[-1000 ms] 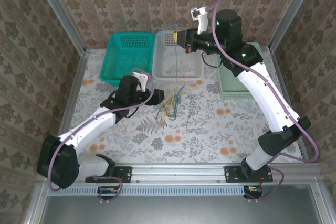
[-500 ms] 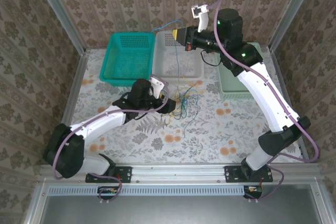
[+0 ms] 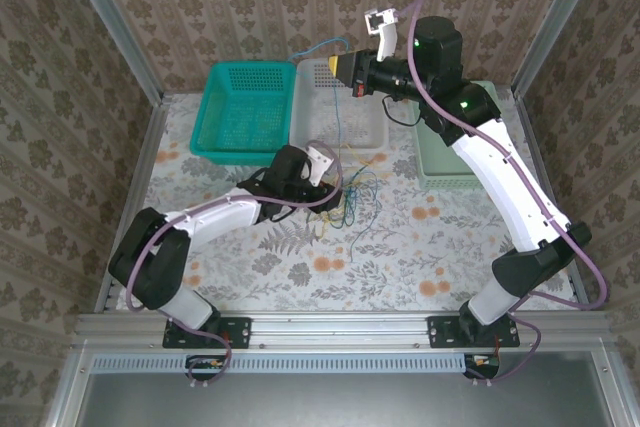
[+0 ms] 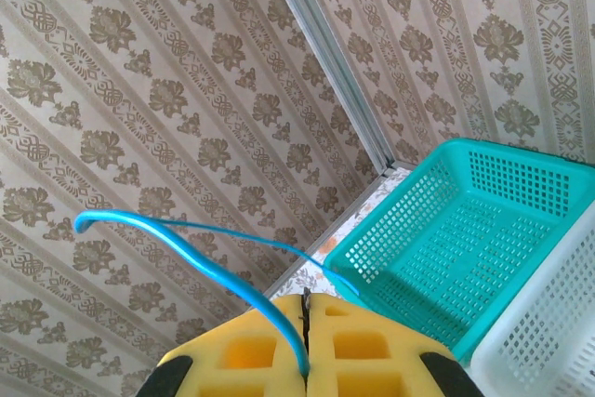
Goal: Untangle the cables
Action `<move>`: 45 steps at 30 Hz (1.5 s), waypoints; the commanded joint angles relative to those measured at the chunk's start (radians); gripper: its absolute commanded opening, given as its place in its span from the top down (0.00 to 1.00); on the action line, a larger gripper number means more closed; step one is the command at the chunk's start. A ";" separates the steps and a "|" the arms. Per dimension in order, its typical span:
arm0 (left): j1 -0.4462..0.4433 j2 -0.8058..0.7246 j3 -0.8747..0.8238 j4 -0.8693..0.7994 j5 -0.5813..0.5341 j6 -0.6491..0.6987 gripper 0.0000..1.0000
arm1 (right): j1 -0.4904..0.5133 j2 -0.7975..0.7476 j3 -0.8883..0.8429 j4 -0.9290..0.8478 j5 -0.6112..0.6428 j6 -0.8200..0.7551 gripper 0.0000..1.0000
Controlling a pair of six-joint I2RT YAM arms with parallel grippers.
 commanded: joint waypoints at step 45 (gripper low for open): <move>0.147 -0.024 -0.103 -0.086 -0.142 0.002 1.00 | -0.662 -0.140 0.311 0.053 0.001 0.289 1.00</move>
